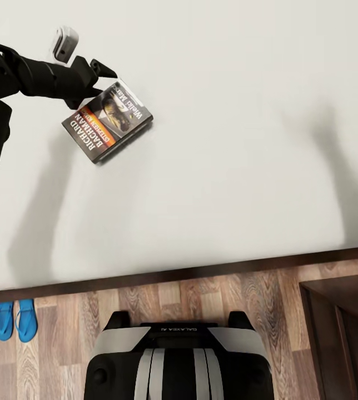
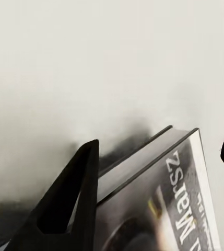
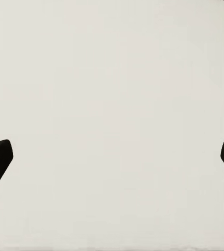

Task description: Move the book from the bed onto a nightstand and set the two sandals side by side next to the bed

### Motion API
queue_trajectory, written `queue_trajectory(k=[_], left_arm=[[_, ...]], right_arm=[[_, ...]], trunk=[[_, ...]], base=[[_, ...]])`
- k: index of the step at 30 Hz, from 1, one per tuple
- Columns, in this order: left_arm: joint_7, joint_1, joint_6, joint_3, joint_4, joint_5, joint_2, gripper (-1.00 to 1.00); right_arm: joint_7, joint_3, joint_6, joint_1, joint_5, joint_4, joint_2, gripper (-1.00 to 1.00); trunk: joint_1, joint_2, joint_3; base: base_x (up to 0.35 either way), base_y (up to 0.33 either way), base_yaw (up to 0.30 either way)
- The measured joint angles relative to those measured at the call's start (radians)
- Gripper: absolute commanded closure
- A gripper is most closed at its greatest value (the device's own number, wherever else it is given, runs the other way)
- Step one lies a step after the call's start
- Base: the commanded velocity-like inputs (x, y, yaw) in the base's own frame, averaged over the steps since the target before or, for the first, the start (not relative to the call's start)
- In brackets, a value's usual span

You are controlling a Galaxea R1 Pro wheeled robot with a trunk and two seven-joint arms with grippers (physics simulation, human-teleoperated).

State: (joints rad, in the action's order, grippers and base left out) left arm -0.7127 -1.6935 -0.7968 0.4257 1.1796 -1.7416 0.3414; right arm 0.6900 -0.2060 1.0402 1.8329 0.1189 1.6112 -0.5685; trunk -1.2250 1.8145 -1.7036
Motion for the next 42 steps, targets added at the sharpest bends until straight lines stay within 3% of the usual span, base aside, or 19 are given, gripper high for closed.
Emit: queue_trajectory(k=[20, 34, 42], left_arm=[[0.001, -0.001, 0.0, -0.001, 0.009, 0.0, -0.001, -1.0], [0.002, 0.001, 0.002, -0.005, 0.034, -0.004, 0.001, -1.0], [0.003, 0.001, 0.002, -0.006, 0.035, -0.001, 0.002, -1.0]], right_arm=[[0.0, -0.001, 0.0, -0.001, 0.0, 0.0, 0.001, -1.0], [0.0, 0.0, 0.0, -0.002, 0.001, 0.001, 0.002, -1.0], [0.0, -0.001, 0.0, -0.003, 0.001, 0.001, 0.002, -1.0]], trunk=[[0.0, 0.0, 0.0], [0.0, 0.0, 0.0], [0.0, 0.0, 0.0]], base=[[-0.178, -0.134, 0.0], [-0.025, -0.018, 0.0], [-0.28, -0.054, 0.0]])
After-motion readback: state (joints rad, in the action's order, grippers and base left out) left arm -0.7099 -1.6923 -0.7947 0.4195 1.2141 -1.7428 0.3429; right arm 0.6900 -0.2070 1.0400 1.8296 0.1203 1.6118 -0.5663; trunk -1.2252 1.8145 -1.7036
